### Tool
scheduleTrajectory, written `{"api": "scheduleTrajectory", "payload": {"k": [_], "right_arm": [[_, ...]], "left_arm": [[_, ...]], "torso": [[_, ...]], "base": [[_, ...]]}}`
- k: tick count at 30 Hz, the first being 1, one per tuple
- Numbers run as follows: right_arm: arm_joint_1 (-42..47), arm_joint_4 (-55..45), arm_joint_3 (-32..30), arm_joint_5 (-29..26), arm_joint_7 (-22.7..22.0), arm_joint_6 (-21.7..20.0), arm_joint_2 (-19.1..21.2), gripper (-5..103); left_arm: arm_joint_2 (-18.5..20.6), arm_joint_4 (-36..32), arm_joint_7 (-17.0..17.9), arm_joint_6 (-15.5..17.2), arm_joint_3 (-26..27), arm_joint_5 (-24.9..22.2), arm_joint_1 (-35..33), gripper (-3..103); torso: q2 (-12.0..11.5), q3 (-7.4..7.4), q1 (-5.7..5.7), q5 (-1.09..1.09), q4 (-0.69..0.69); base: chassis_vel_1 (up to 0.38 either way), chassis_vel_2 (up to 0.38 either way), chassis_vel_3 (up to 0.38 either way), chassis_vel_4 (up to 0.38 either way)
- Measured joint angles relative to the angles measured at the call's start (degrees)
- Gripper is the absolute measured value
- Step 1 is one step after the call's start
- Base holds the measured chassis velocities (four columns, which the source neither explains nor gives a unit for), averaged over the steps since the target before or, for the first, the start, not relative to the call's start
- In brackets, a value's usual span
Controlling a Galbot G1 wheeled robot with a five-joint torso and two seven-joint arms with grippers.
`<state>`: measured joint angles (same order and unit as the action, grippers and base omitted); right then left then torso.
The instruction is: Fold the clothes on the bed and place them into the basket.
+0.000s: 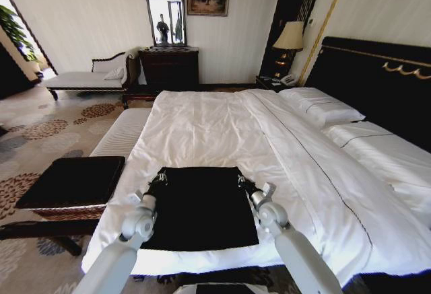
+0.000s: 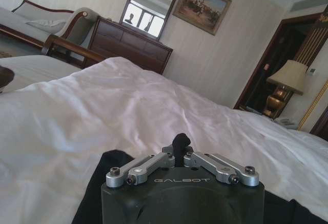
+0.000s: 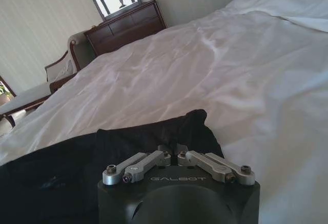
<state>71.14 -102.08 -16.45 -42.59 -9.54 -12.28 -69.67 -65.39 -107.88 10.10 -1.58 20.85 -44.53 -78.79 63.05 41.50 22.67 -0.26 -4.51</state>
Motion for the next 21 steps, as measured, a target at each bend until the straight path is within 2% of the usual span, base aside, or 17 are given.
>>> {"api": "scheduleTrajectory", "payload": {"k": [12,21], "right_arm": [[8.8,-4.8,-5.8,0.9,0.2,0.5,-3.6,1],[12.5,-6.9,-7.4,1.6,0.4,1.0,-3.7,1]], "left_arm": [[-1.5,-1.4,-1.4,-2.1,2.4,2.3,-5.1,2],[-0.9,-3.7,-2.3,-3.1,3.6,4.2,-9.2,2]], "torso": [[0.0,0.01,0.01,0.00,-0.01],[0.0,0.01,0.01,0.01,0.00]], "base": [[0.000,0.000,0.000,0.000],[0.000,0.000,0.000,0.000]]}}
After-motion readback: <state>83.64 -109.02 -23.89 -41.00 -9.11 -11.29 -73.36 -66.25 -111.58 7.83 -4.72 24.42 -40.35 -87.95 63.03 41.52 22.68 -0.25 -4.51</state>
